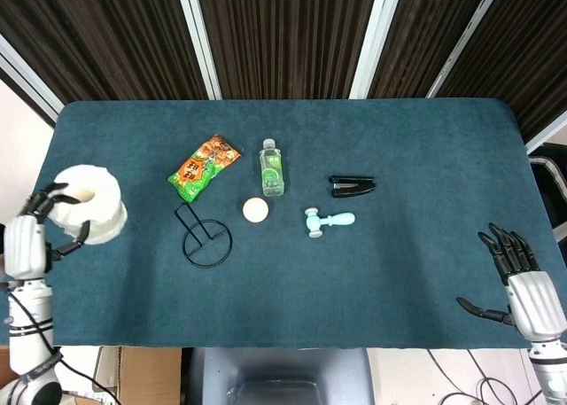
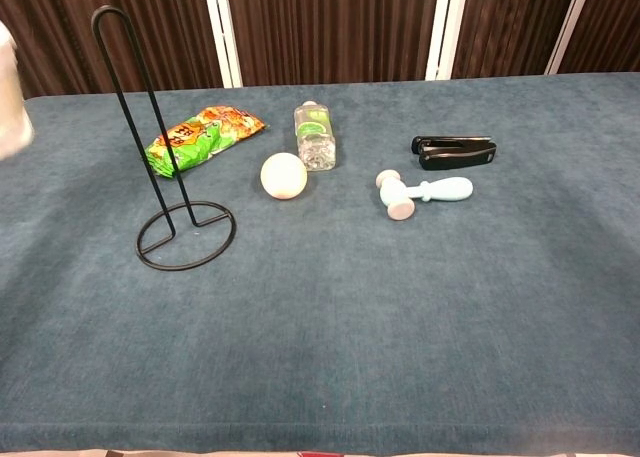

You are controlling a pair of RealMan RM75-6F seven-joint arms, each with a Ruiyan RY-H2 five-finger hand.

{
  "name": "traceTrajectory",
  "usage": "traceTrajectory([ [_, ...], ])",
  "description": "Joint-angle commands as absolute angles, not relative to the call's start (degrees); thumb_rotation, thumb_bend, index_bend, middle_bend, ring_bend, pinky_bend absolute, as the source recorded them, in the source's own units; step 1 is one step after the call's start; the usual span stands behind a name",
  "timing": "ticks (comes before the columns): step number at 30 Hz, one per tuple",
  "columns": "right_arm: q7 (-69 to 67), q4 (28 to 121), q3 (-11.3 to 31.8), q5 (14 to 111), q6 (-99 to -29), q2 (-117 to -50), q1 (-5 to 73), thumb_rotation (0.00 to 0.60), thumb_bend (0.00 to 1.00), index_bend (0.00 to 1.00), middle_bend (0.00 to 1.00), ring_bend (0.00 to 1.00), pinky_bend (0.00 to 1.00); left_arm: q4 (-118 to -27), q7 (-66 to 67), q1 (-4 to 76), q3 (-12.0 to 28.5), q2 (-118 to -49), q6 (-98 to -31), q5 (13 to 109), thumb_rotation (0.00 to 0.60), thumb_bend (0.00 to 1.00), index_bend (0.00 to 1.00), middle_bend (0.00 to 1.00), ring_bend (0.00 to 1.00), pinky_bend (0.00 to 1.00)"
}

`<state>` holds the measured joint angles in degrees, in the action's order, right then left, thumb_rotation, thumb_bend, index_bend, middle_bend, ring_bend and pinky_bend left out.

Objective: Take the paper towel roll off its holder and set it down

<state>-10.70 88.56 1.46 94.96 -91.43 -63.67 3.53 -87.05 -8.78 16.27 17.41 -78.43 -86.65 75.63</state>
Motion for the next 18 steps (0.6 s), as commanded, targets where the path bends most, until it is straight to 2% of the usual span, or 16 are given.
traceTrajectory([
  [1,-10.57,88.62,1.51,94.78,-91.19,-63.69,3.63,0.600,0.05,0.00,0.00,0.00,0.04,-81.52,-11.80,15.81,14.92,-83.96,-85.68,74.52,0.600,0.35,0.64,0.53,0.50,0.45],
  [5,-10.35,88.77,1.59,94.40,-90.71,-63.68,3.80,0.600,0.05,0.00,0.00,0.00,0.04,-78.06,-13.09,15.58,14.20,-87.56,-85.85,74.49,0.600,0.35,0.60,0.51,0.48,0.44],
  [9,-10.33,89.00,1.52,94.29,-90.55,-63.53,3.79,0.600,0.06,0.00,0.00,0.00,0.04,-76.17,-13.19,15.49,13.91,-89.78,-86.01,74.57,0.600,0.35,0.50,0.39,0.36,0.41],
  [11,-10.42,89.07,1.51,94.29,-90.60,-63.43,3.76,0.600,0.05,0.00,0.00,0.00,0.04,-75.43,-12.92,15.33,13.79,-90.51,-86.19,74.59,0.600,0.35,0.41,0.33,0.30,0.39],
  [15,-10.66,89.08,1.57,94.28,-90.81,-63.35,3.70,0.600,0.05,0.00,0.00,0.00,0.04,-75.05,-12.03,15.23,13.02,-90.38,-85.11,74.81,0.600,0.35,0.19,0.16,0.16,0.33],
  [18,-10.76,89.10,1.59,94.23,-90.81,-63.33,3.70,0.600,0.05,0.00,0.00,0.00,0.04,-75.78,-11.00,15.15,12.30,-89.42,-83.72,74.82,0.600,0.36,0.06,0.08,0.09,0.29],
])
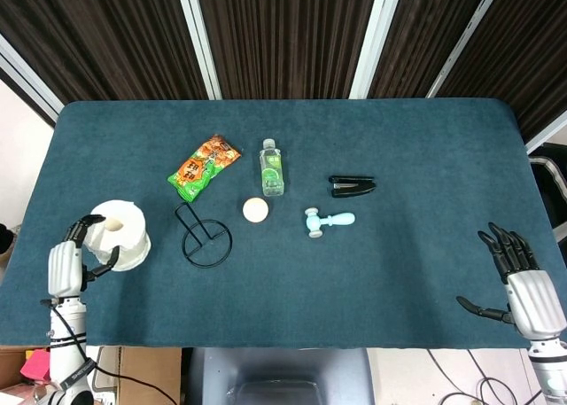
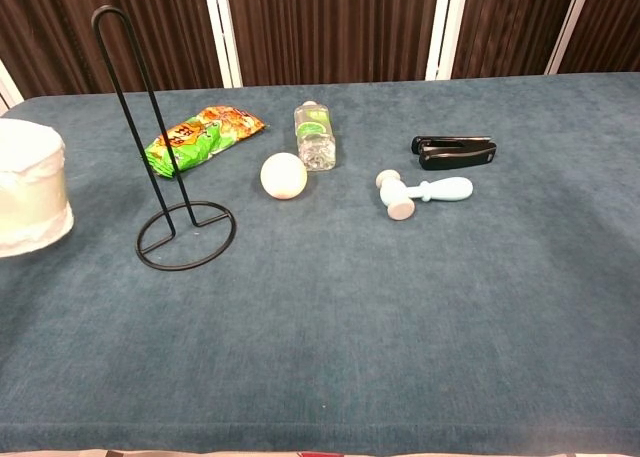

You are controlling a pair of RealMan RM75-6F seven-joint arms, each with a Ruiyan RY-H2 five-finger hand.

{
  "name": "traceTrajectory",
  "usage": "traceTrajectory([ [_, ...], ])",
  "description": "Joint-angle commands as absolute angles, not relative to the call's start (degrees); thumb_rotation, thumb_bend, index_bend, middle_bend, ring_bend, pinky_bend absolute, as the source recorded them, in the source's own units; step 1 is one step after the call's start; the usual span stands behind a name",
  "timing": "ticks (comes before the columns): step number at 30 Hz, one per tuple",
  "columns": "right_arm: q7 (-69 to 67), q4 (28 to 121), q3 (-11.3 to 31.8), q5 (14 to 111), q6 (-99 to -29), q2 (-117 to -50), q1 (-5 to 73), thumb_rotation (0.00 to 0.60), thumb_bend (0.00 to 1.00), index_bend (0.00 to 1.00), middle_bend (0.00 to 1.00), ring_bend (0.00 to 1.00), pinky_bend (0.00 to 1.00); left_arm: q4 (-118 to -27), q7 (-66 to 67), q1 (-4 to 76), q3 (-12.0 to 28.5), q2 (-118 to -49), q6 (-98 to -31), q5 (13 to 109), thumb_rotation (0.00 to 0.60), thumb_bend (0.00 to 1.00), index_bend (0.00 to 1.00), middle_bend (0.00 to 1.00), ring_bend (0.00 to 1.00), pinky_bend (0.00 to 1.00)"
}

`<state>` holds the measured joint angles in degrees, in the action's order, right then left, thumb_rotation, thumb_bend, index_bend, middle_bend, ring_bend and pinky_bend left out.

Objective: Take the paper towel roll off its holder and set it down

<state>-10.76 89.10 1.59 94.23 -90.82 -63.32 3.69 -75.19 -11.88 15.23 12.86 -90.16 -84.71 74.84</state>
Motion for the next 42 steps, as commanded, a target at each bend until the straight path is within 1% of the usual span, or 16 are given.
traceTrajectory([
  [1,-10.73,89.09,1.60,94.22,-90.80,-63.34,3.71,0.600,0.05,0.00,0.00,0.00,0.04,-76.30,-10.19,15.11,12.10,-88.99,-83.19,74.57,0.600,0.36,0.02,0.05,0.06,0.26],
  [4,-10.55,89.07,1.52,94.31,-90.68,-63.38,3.74,0.600,0.05,0.00,0.00,0.00,0.04,-79.04,-7.59,14.88,11.53,-87.25,-82.02,74.11,0.600,0.36,0.00,0.00,0.01,0.21],
  [10,-10.37,89.14,1.50,94.23,-90.51,-63.42,3.79,0.600,0.05,0.00,0.00,0.00,0.04,-83.71,-3.84,14.14,10.99,-84.34,-81.57,73.65,0.600,0.36,0.00,0.00,0.00,0.17],
  [15,-10.41,89.18,1.50,94.24,-90.58,-63.38,3.76,0.600,0.05,0.00,0.00,0.00,0.04,-88.93,2.82,12.65,11.50,-80.24,-85.76,74.65,0.600,0.36,0.00,0.00,0.00,0.15],
  [20,-10.46,89.22,1.42,94.30,-90.61,-63.26,3.71,0.600,0.05,0.00,0.00,0.00,0.04,-98.30,13.18,10.87,9.81,-70.99,-87.31,76.18,0.600,0.36,0.02,0.00,0.00,0.14],
  [23,-10.34,89.28,1.26,94.42,-90.54,-63.09,3.67,0.600,0.05,0.00,0.00,0.00,0.04,-101.36,15.61,10.27,8.86,-66.81,-88.22,78.91,0.600,0.36,0.04,0.00,0.00,0.13],
  [25,-10.17,89.36,1.12,94.47,-90.39,-62.89,3.65,0.600,0.05,0.00,0.00,0.00,0.04,-101.47,16.39,10.06,8.26,-65.28,-88.92,81.14,0.600,0.35,0.05,0.00,0.00,0.12],
  [30,-8.72,89.74,1.11,93.70,-89.57,-62.51,3.67,0.600,0.05,0.00,0.00,0.00,0.04,-97.70,18.83,10.28,6.52,-63.67,-89.03,85.95,0.600,0.34,0.09,0.01,0.00,0.12],
  [35,-5.98,90.68,1.09,92.78,-88.98,-62.11,3.43,0.600,0.05,0.00,0.00,0.00,0.04,-95.98,19.58,10.37,5.49,-63.75,-86.84,85.25,0.600,0.34,0.15,0.02,0.00,0.12],
  [42,-5.51,91.22,1.02,92.29,-88.21,-61.78,3.47,0.600,0.05,0.00,0.00,0.00,0.04,-96.35,18.44,10.67,5.06,-63.55,-83.96,83.15,0.600,0.34,0.16,0.03,0.00,0.12],
])
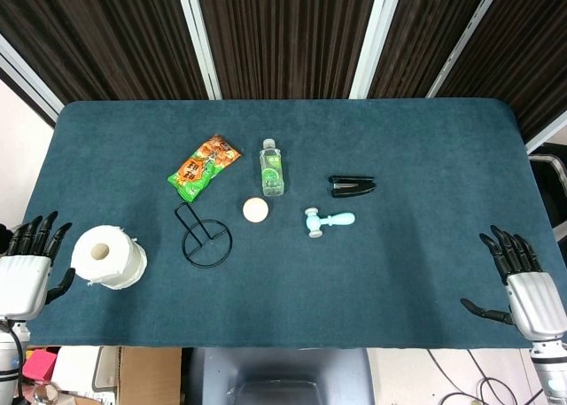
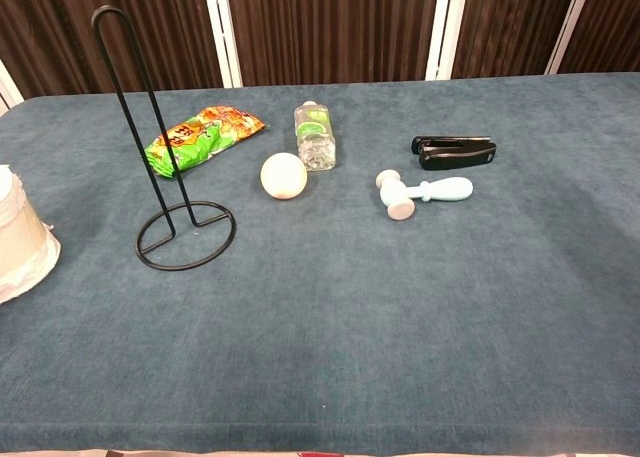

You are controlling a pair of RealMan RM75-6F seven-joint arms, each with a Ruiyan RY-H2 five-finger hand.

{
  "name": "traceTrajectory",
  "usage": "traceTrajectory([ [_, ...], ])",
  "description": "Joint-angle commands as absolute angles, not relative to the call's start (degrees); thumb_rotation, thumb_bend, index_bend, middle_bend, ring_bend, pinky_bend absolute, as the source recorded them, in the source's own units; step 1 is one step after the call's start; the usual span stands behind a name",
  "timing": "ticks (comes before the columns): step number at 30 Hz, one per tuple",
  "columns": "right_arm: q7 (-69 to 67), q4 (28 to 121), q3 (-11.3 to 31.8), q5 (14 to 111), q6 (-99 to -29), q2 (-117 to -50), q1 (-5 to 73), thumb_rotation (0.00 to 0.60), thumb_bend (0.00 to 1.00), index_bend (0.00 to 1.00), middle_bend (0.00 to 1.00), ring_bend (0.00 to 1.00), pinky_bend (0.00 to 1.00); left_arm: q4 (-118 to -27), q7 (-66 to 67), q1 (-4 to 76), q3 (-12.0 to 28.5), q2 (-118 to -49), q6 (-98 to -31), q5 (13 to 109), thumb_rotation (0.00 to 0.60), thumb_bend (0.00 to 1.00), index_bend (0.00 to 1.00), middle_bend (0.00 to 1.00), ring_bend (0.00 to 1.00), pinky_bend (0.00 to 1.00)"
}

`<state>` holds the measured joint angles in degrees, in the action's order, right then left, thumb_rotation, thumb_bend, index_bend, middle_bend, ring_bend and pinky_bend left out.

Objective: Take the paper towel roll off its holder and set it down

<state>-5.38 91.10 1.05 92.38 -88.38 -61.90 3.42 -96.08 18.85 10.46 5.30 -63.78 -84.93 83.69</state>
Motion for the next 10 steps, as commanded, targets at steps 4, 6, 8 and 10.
traceTrajectory([
  [4,-5.97,91.44,0.93,92.30,-88.25,-61.49,3.33,0.600,0.05,0.00,0.00,0.00,0.04,-96.93,17.81,11.15,4.82,-63.27,-81.77,81.87,0.600,0.35,0.17,0.05,0.00,0.12],
  [6,-6.13,91.47,0.87,92.39,-88.39,-61.40,3.22,0.600,0.05,0.00,0.00,0.00,0.04,-97.21,17.72,11.32,4.82,-63.23,-80.92,81.06,0.600,0.35,0.17,0.05,0.00,0.12],
  [8,-6.36,91.48,0.76,92.56,-88.55,-61.30,3.10,0.600,0.05,0.00,0.00,0.00,0.04,-97.40,17.78,11.47,4.89,-63.33,-80.29,80.26,0.600,0.35,0.17,0.05,0.00,0.12],
  [10,-6.56,91.45,0.72,92.68,-88.63,-61.24,3.06,0.600,0.05,0.00,0.00,0.00,0.04,-97.55,17.87,11.58,4.87,-63.39,-79.83,79.80,0.600,0.35,0.17,0.05,0.00,0.12],
])
